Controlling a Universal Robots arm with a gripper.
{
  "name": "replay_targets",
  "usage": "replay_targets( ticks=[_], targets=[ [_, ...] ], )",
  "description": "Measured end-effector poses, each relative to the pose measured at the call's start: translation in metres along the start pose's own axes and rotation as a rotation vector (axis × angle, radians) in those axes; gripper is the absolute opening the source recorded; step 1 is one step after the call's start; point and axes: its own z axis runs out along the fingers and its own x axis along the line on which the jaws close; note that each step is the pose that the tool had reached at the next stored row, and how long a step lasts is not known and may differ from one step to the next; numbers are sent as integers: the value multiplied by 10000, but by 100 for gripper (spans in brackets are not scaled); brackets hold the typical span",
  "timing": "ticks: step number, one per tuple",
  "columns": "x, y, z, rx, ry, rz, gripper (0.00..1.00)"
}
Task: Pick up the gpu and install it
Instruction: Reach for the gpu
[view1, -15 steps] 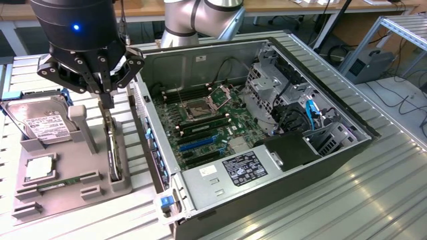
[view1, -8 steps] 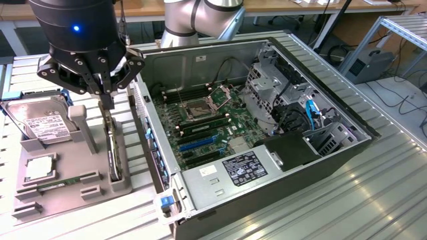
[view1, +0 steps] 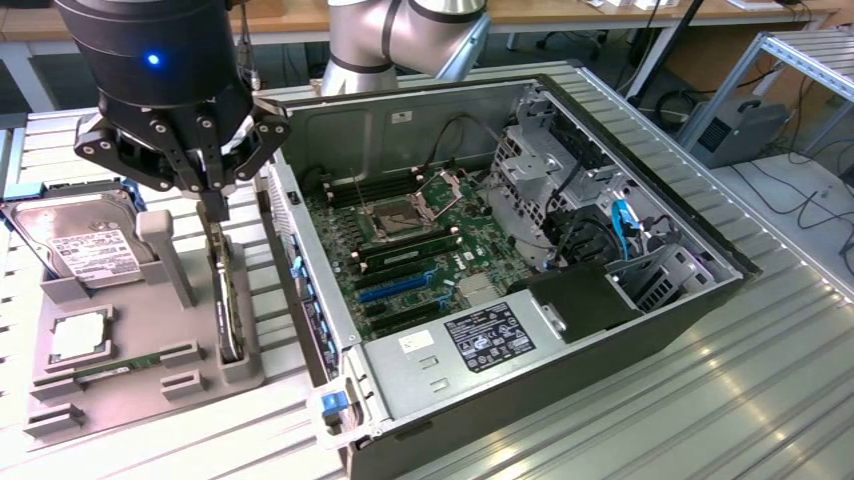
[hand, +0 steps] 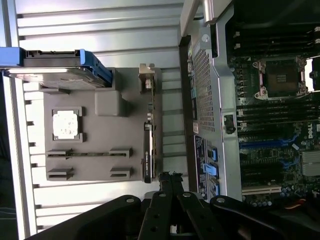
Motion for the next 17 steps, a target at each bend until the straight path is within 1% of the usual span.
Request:
replay_targets(
  ticks=[17],
  targets=[
    [-5, -65, -3, 2, 1, 1, 11]
  ],
)
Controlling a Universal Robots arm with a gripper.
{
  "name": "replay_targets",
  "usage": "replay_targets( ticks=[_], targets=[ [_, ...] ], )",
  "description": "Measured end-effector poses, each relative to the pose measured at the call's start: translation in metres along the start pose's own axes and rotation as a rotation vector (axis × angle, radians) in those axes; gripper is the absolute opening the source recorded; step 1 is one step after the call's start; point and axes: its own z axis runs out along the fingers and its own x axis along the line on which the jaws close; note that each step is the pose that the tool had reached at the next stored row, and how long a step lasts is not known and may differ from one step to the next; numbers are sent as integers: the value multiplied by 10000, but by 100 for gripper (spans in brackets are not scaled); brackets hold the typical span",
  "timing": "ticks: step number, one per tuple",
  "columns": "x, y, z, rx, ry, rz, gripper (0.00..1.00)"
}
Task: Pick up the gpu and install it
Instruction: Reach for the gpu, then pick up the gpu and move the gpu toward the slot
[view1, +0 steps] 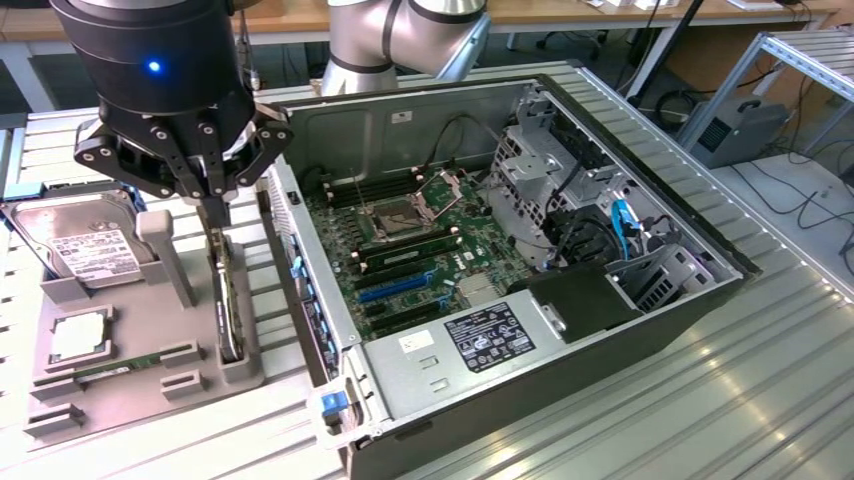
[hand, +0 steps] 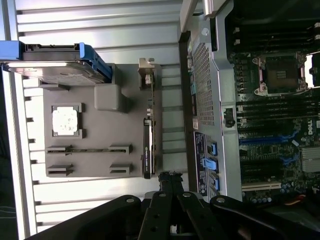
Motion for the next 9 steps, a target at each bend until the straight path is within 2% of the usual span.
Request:
replay_targets(
  ticks=[9],
  targets=[
    [0, -1, 0, 0, -1, -1, 11]
  ],
)
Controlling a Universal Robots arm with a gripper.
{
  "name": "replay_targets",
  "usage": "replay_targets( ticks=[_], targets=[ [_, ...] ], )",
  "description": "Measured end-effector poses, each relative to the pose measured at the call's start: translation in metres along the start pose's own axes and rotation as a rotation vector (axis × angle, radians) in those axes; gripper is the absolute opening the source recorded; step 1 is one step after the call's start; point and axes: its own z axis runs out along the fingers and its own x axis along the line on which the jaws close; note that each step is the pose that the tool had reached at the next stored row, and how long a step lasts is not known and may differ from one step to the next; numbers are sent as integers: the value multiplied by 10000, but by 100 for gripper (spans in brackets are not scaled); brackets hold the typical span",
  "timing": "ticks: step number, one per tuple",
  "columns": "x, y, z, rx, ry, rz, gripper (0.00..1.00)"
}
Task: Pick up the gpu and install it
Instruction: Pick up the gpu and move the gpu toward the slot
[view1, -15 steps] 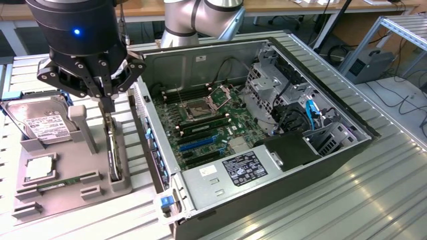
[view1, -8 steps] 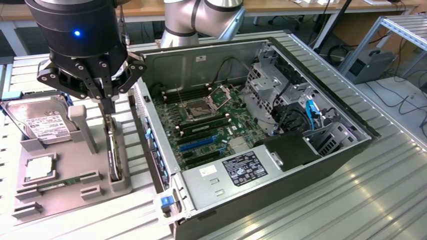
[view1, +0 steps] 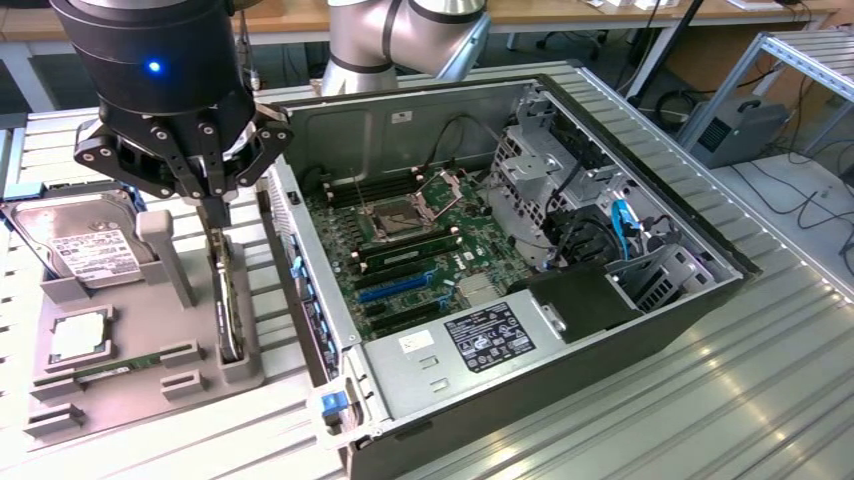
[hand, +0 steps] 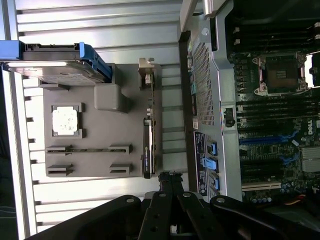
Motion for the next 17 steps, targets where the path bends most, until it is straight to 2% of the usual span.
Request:
replay_targets(
  ticks=[4, 6, 7, 8, 9, 11, 12, 13, 17],
  targets=[
    [0, 0, 0, 1, 0, 0, 11],
    [0, 0, 0, 0, 0, 0, 24],
    [0, 0, 0, 0, 0, 0, 24],
    [0, 0, 0, 0, 0, 0, 30],
    [0, 0, 0, 0, 0, -1, 30],
    [0, 0, 0, 0, 0, 0, 42],
    [0, 0, 0, 0, 0, 0, 42],
    [0, 0, 0, 0, 0, 0, 48],
    [1, -1, 2, 1, 0, -1, 48]
  ],
)
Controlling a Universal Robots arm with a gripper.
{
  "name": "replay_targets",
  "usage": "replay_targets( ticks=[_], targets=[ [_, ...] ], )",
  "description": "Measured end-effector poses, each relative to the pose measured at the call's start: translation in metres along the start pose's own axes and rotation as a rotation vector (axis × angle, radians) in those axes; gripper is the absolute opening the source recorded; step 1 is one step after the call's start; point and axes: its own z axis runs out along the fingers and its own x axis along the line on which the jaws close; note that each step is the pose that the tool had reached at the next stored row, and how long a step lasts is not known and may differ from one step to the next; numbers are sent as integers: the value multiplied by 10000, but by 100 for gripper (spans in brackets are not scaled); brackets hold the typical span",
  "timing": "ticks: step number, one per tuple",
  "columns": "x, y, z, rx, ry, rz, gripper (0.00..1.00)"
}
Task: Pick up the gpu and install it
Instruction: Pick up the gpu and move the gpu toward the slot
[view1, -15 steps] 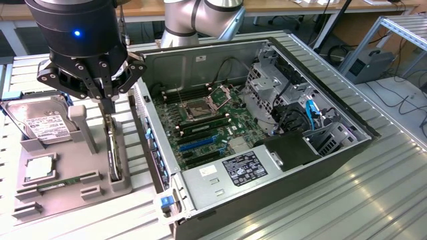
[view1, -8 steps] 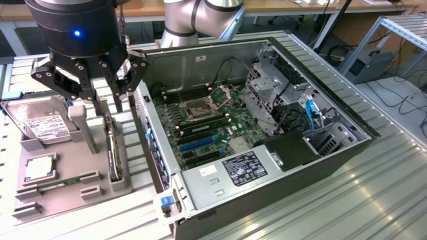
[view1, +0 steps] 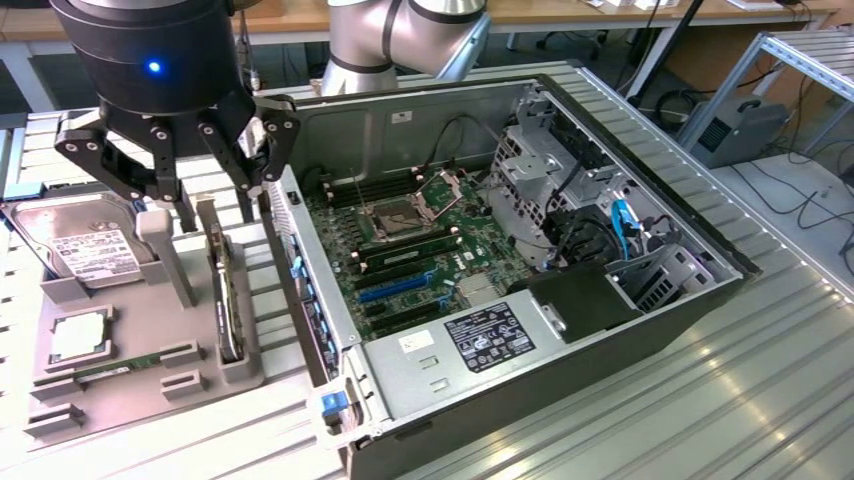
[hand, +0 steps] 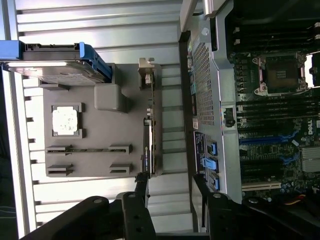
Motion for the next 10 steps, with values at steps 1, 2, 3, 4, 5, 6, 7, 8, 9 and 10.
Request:
replay_targets(
  ticks=[1, 2, 3, 4, 5, 6, 7, 8, 9, 10],
  targets=[
    [1, 0, 4, -1, -1, 0, 48],
    [3, 0, 9, -1, -1, 1, 48],
    [5, -1, 12, -1, 0, 1, 48],
    [6, -1, 16, 0, 0, 0, 48],
    [7, -1, 19, 1, 1, 0, 48],
    [9, -1, 23, 0, 1, 1, 48],
    [10, -1, 28, -1, 0, 1, 48],
    [10, -2, 31, 0, 1, 1, 48],
    [11, -2, 36, 0, 1, 1, 48],
    [11, -2, 39, 0, 1, 1, 48]
  ],
)
